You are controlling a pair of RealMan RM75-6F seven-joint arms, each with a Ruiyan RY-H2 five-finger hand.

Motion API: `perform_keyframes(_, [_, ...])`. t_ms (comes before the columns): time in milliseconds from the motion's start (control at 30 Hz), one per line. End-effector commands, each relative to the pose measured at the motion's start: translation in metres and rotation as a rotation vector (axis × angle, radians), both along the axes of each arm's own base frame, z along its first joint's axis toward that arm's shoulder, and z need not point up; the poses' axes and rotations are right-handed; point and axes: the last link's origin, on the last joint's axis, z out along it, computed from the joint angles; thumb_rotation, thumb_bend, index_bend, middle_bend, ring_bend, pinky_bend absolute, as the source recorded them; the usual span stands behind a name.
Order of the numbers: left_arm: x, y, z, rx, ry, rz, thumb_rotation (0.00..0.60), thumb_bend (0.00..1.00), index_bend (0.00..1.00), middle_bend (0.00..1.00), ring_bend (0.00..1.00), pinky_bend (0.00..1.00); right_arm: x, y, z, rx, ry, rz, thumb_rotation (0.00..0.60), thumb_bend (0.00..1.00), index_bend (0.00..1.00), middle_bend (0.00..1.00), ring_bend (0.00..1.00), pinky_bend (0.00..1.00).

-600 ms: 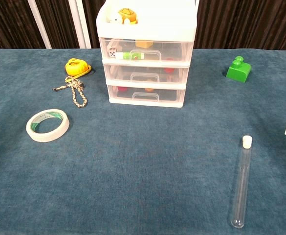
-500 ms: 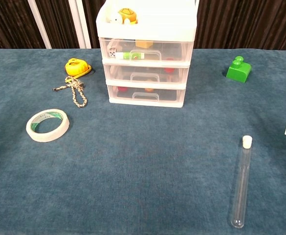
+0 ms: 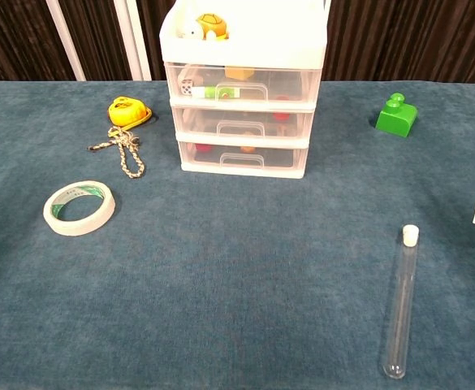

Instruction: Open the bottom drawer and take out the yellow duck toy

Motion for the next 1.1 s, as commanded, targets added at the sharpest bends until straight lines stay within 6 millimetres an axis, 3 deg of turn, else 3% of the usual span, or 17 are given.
perform_keyframes(33, [0.001,0.0,-0.001,-0.004,0.001,-0.002,0.6,0.58,0.05,0.0,0.0,0.0,-0.001,0.0,0.0,0.001,-0.002,-0.004,0.6,0.13,0.03,0.07,0.17,0.24])
perform_keyframes(367, [0.001,-0.002,-0.001,-0.005,0.0,-0.002,0.6,0.58,0.04,0.0,0.0,0.0,-0.002,-0.001,0.003,0.026,-0.076,-0.019,0.6,0.13,0.03,0.1,0.19,0.24])
perform_keyframes(567, [0.001,-0.001,0.0,-0.003,-0.014,0.002,0.6,0.58,0.04,0.0,0.0,0.0,0.0,-0.008,-0.007,0.251,-0.39,-0.059,0.6,0.15,0.03,0.17,0.29,0.29])
perform_keyframes(667, [0.001,0.0,0.0,-0.006,-0.017,-0.001,0.6,0.58,0.04,0.0,0.0,0.0,0.002,-0.027,-0.02,0.391,-0.49,-0.078,0.6,0.16,0.03,0.18,0.33,0.33])
perform_keyframes(767, [0.001,0.0,0.0,-0.006,-0.018,0.0,0.6,0.58,0.04,0.0,0.0,0.0,0.011,-0.042,-0.028,0.44,-0.536,-0.068,0.6,0.19,0.03,0.29,0.42,0.44])
perform_keyframes(900, [0.0,0.0,0.001,-0.004,-0.023,0.005,0.6,0.58,0.04,0.0,0.0,0.0,0.037,-0.06,-0.046,0.495,-0.665,-0.043,0.6,0.37,0.05,0.56,0.6,0.65])
perform_keyframes(1100, [0.0,0.001,0.003,0.006,-0.042,0.004,0.6,0.58,0.04,0.0,0.0,0.0,0.083,-0.072,-0.083,0.625,-0.825,-0.057,0.6,0.43,0.06,0.71,0.73,0.81])
